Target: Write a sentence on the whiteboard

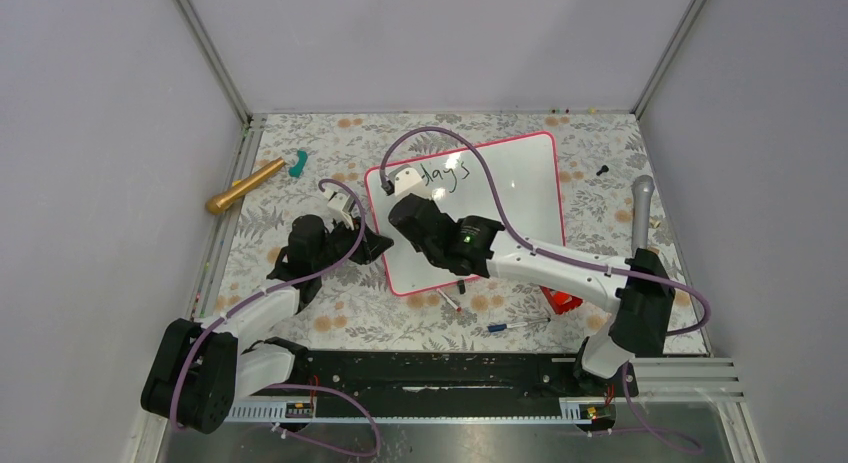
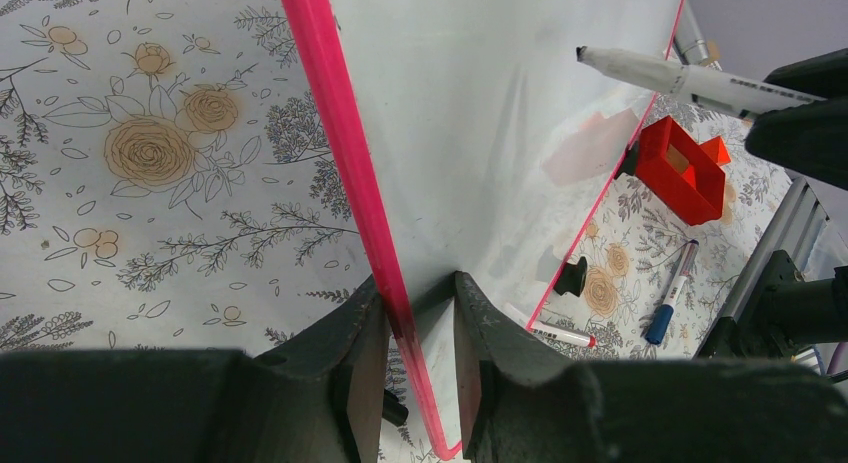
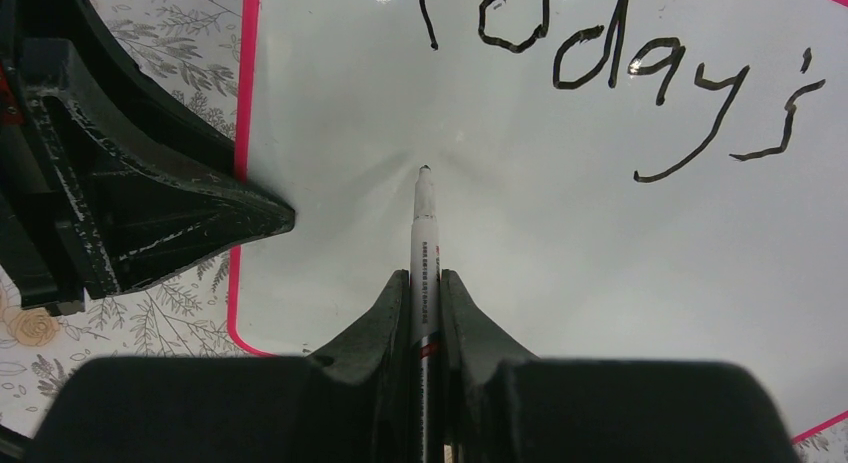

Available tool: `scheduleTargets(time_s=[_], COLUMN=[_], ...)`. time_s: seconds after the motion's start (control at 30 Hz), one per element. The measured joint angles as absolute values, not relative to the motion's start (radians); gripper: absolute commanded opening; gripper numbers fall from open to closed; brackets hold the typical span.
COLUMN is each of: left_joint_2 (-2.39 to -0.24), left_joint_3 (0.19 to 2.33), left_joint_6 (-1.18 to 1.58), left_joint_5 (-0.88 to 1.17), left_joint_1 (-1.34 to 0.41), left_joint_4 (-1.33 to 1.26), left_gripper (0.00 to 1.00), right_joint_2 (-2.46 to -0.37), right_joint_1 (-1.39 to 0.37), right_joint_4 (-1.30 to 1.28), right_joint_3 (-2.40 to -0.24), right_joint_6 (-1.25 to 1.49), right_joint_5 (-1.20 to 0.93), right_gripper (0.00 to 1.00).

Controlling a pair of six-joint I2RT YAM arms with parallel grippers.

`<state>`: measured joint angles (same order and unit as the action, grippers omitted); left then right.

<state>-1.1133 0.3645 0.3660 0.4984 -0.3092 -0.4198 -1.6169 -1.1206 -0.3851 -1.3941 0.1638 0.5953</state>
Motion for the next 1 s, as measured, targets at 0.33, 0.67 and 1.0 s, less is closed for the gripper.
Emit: scheduleTargets(time_s=[0.33, 0.67, 1.0], left_joint_2=[-1.113, -1.113, -1.113], left_joint_3=[0.364, 0.364, 0.364], left_joint_6=[0.366, 0.366, 0.366], left_joint_5=[0.498, 0.498, 0.498], left_joint_1=[-0.309, -0.309, -0.309], left_joint_4=[-0.42, -0.42, -0.42], left_gripper=[0.14, 0.14, 0.14], right_joint_2=[-1.654, -1.671, -1.674], right_joint_1=[-1.121, -1.121, -1.121], right_joint_4=[-0.415, -0.434, -0.435], right_joint_3=[-1.426, -1.441, -1.441], right_joint_6=[0.162, 0.161, 0.161], right_joint_5=[0.612, 0.628, 0.639], right_gripper=[0.0, 0.0, 0.0])
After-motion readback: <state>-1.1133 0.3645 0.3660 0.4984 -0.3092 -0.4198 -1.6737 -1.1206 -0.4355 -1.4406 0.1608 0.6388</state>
